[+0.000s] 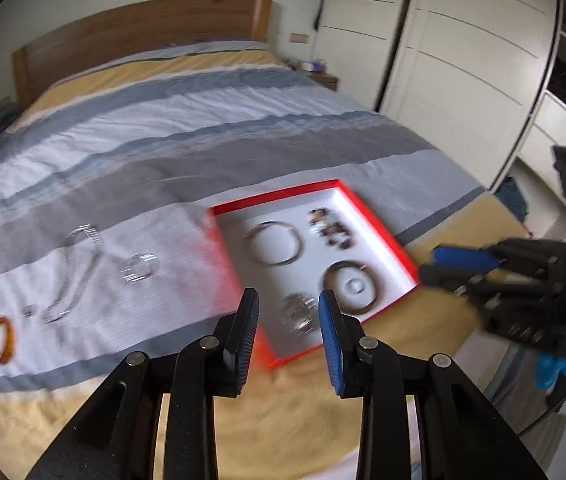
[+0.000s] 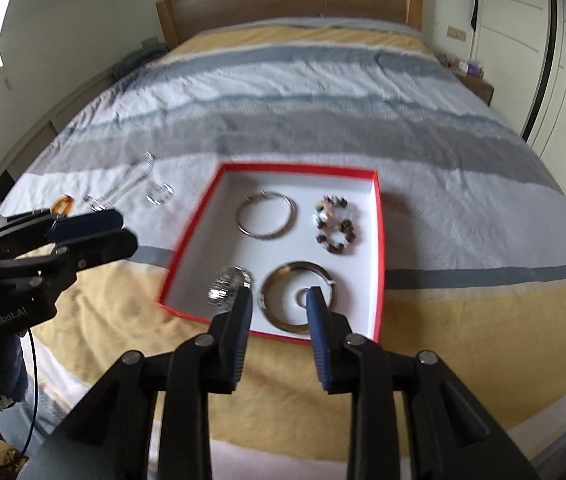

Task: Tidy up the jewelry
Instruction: 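Carry the watch and ring into the red box and open both grippers, then move both open grippers back toward the amber bangle and second ring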

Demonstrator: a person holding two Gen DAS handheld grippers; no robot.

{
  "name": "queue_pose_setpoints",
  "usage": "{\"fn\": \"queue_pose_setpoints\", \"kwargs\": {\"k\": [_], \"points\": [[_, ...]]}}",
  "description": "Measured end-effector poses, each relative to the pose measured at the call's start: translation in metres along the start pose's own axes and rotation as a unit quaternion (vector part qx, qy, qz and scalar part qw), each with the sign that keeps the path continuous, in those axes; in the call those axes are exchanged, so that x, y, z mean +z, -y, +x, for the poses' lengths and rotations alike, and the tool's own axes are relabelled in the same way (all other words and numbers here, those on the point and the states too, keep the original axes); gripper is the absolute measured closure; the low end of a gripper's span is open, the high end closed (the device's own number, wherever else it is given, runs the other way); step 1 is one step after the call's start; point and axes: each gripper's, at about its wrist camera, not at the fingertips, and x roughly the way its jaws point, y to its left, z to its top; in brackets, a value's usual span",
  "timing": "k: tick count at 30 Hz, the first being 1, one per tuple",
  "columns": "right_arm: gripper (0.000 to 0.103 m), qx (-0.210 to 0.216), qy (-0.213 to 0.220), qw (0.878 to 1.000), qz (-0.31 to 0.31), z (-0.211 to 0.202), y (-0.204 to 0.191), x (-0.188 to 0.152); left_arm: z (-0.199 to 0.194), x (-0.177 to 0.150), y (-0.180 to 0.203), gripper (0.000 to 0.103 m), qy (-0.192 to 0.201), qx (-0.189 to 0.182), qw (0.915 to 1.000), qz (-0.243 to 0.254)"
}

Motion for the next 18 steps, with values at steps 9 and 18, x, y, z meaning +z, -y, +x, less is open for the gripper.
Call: {"fn": "queue_pose_setpoints", "kwargs": {"k": [9,18], "points": [[0.076,0.023,0.040,0.999,-0.017,-0.041,-0.055,0.003,-0.088,-0.046,-0.071,0.065,0.022,0.095,0.9942,-0.046],[0.075,0.056,0.035,0.996,-0.052,-0.032,-0.123,0.008,-0.145,-0.094,-0.166,0.051,0.022,0.174,0.9783,-0.110]]}}
